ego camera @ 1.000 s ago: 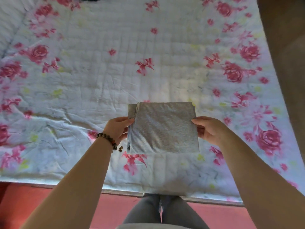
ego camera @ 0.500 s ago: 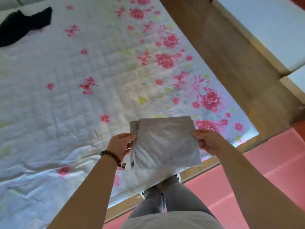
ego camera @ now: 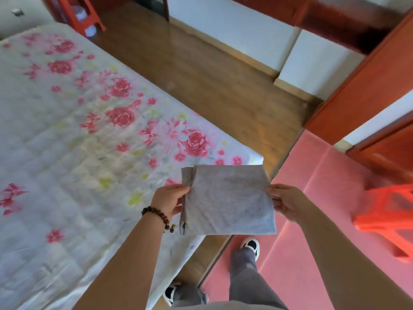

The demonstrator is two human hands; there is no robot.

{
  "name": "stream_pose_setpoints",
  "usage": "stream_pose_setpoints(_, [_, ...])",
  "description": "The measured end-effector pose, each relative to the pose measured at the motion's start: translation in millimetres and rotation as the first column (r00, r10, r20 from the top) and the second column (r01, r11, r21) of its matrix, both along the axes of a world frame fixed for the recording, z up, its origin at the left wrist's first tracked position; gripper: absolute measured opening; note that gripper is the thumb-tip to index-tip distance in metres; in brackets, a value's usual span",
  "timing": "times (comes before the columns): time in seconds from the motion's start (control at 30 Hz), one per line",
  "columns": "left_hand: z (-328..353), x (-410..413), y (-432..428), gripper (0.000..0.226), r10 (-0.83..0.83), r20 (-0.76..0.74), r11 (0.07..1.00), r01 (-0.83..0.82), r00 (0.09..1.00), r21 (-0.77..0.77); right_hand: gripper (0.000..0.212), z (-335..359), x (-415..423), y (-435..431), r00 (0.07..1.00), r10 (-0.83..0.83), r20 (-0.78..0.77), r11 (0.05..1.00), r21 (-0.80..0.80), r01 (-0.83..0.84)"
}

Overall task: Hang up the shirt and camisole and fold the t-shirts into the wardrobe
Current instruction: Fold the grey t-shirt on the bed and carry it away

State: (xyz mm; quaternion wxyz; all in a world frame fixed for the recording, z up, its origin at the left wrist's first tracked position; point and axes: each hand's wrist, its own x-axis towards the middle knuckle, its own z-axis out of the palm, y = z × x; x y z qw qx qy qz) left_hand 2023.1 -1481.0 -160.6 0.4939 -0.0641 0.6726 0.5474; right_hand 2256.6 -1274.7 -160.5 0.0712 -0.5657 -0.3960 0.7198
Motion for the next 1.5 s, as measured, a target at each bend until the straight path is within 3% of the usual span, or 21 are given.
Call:
stream_pose_setpoints(0.43, [15.5,89.0,283.5,0.012,-0.22,-0.08,0.975,0.222,0.972,0.016,0.007,21.1,128.0,222.7,0.98,-0.192,-0.057,0.976,0.097,0.197])
stream_pose_setpoints(0.57, [20.8,104.8,339.8,0.002,-0.253,-0.086,0.967,0.256,0.964,0.021,0.006,22.3,149.7,268.9,0.968,-0.24,-0.074,0.967,0.074,0.245])
stream_pose_setpoints(0.8, [16.1,105.5,420.1,0.005,-0.286,-0.08,0.958,0.287,0.955,0.011,0.004,17.6,153.7,343.8,0.959,-0.277,-0.053,0.958,0.066,0.281])
stream_pose_setpoints(1.0, [6.0,70.5,496.5,0.016,-0.242,-0.044,0.97,0.243,0.969,0.002,0.005,17.2,114.0,435.7,0.968,-0.249,-0.04,0.964,0.083,0.252])
stream_pose_setpoints(1.13, [8.0,34.6,548.5,0.01,-0.161,-0.005,0.987,0.161,0.987,0.005,0.006,22.8,62.8,511.1,0.986,-0.169,-0.01,0.982,0.083,0.17])
stream_pose_setpoints(1.5, [19.6,-76.2,601.1,0.026,0.205,-0.001,0.978,-0.205,0.979,0.041,0.007,42.2,-125.6,641.6,0.988,0.157,-0.004,0.983,0.094,-0.156])
